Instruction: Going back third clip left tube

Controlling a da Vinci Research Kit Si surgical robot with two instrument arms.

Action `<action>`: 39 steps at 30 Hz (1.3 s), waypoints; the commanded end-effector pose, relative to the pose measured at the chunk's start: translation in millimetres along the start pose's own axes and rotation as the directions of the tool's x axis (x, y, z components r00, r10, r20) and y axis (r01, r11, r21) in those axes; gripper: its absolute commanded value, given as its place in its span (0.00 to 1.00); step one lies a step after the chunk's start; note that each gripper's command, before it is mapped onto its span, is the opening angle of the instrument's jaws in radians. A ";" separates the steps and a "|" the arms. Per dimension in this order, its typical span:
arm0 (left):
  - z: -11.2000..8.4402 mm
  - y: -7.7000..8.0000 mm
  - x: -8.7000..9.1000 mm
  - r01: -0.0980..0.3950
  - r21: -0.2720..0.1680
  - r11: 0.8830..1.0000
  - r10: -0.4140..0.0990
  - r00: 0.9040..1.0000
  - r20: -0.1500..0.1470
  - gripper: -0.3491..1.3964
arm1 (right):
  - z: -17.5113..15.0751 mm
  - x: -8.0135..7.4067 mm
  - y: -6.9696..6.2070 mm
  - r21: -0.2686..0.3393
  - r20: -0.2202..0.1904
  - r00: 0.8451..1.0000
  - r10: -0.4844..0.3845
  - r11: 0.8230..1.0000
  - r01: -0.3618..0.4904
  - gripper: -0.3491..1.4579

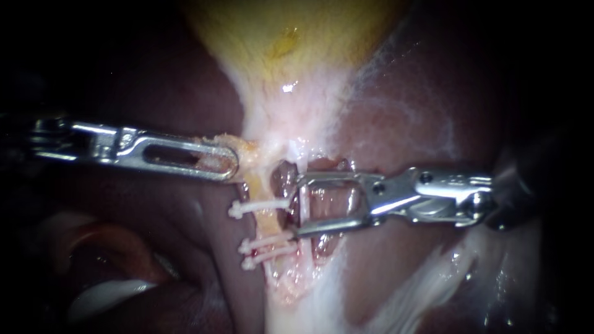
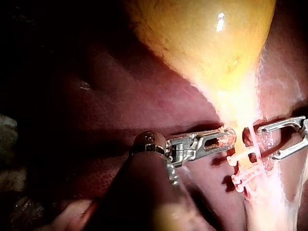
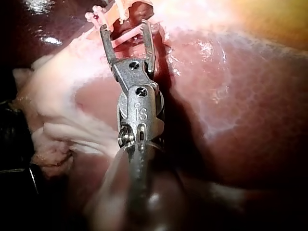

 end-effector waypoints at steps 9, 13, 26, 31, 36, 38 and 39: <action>0.0 0.0 0.0 0.000 0.000 1.000 0.000 1.000 0.000 0.00 | -5.7 0.6 -0.3 0.015 0.003 0.996 -0.086 0.996 0.086 0.47; 0.0 0.0 0.0 0.000 0.000 1.000 0.000 1.000 0.000 0.00 | -6.9 1.1 0.0 0.018 0.003 0.994 -0.109 0.994 0.109 0.47; 3.0 1.2 -0.4 -0.002 -0.009 1.000 0.002 1.000 0.010 0.00 | -7.3 1.2 0.0 0.020 0.003 0.992 -0.126 0.992 0.126 0.47; 4.8 2.6 -0.8 -0.006 -0.017 1.000 0.006 1.000 0.010 0.00 | -7.1 1.3 -0.1 0.020 0.003 0.992 -0.126 0.992 0.126 0.47; 5.9 4.1 -0.8 -0.010 -0.031 0.999 0.011 1.000 0.007 0.00 | -7.1 1.5 -0.1 0.020 0.003 0.991 -0.130 0.991 0.130 0.47; 6.1 4.4 -0.8 -0.011 -0.032 0.999 0.012 1.000 0.008 0.00 | -7.2 1.6 -0.1 0.020 0.003 0.992 -0.130 0.991 0.130 0.47; 6.1 4.4 -0.8 -0.012 -0.032 0.999 0.012 1.000 0.008 0.00 | -7.2 1.7 -0.2 0.021 0.003 0.992 -0.130 0.991 0.130 0.47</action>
